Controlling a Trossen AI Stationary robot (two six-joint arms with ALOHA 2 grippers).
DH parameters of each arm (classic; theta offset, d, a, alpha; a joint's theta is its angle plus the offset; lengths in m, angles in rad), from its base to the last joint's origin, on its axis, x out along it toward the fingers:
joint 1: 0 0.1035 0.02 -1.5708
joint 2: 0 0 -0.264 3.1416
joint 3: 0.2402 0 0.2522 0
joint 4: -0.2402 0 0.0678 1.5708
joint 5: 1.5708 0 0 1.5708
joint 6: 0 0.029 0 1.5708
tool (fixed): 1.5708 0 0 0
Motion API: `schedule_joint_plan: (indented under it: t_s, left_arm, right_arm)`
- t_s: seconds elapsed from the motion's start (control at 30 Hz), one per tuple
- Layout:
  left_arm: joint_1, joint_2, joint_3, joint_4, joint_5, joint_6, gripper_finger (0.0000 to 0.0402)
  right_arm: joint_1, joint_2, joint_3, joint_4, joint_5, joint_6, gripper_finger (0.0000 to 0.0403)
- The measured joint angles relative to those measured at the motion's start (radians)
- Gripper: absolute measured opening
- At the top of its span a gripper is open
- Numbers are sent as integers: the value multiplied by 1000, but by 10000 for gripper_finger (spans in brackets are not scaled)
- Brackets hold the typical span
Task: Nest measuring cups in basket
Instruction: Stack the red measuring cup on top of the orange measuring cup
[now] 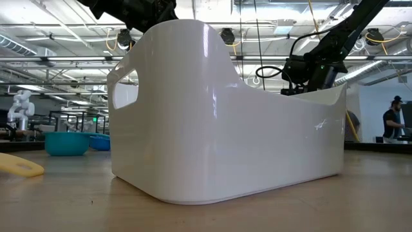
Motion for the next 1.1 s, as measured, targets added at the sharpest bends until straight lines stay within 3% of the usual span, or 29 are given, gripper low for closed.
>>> schedule_joint_plan:
  t_s: [0.47,0.77,1.1]
  left_arm:
    - [0,0,0,0,0,-5,182]
    - [0,0,0,0,-1,-9,182]
    - [2,0,0,1,-3,-12,182]
  right_arm:
    - [4,0,0,-3,-2,29,136]
    - [68,-13,0,-5,-3,40,134]
    - [153,-239,0,-27,-29,122,133]
